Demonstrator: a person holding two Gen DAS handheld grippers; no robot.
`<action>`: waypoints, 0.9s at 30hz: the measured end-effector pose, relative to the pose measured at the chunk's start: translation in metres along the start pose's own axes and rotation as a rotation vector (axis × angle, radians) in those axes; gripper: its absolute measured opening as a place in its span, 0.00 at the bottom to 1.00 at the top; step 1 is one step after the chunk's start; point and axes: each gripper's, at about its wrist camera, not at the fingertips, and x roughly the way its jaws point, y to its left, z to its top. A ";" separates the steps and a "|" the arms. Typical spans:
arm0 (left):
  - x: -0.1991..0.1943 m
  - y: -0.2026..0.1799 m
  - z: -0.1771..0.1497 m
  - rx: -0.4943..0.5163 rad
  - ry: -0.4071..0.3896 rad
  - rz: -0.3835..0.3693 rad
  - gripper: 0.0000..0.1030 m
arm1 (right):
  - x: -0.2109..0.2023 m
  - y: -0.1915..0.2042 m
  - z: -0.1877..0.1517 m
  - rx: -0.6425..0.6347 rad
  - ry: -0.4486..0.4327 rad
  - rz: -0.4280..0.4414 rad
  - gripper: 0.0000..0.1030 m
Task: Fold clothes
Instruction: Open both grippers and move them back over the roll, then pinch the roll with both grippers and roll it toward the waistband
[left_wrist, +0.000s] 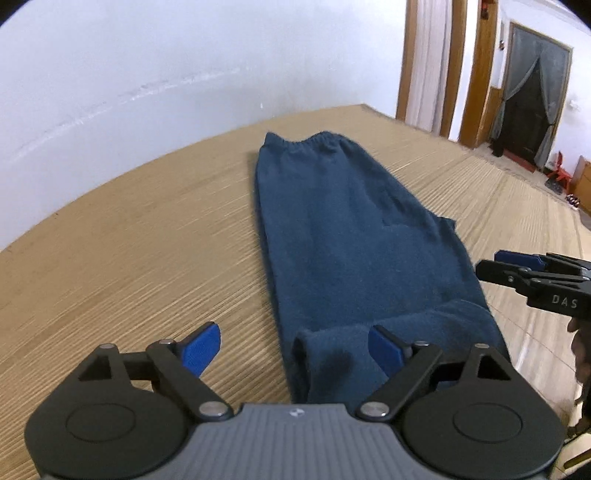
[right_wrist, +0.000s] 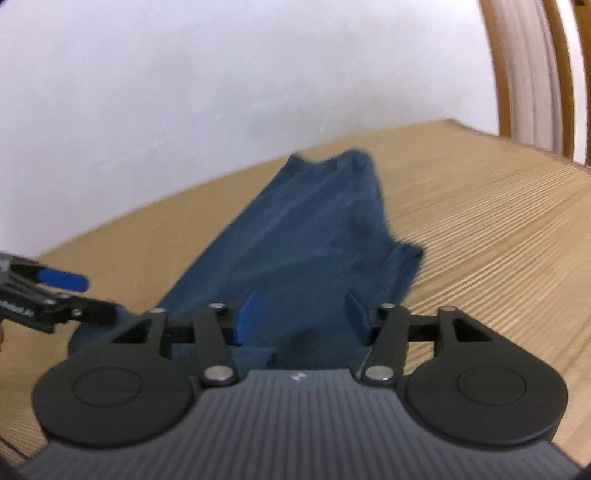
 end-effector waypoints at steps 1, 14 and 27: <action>-0.006 0.002 -0.004 0.007 -0.001 -0.004 0.87 | -0.007 -0.002 -0.001 -0.004 0.017 0.008 0.56; 0.031 -0.026 -0.063 0.109 0.118 -0.021 0.87 | -0.033 0.037 -0.059 -0.159 0.253 0.103 0.56; 0.055 -0.036 -0.053 0.173 0.068 -0.150 0.71 | -0.009 0.052 -0.074 -0.271 0.169 0.011 0.51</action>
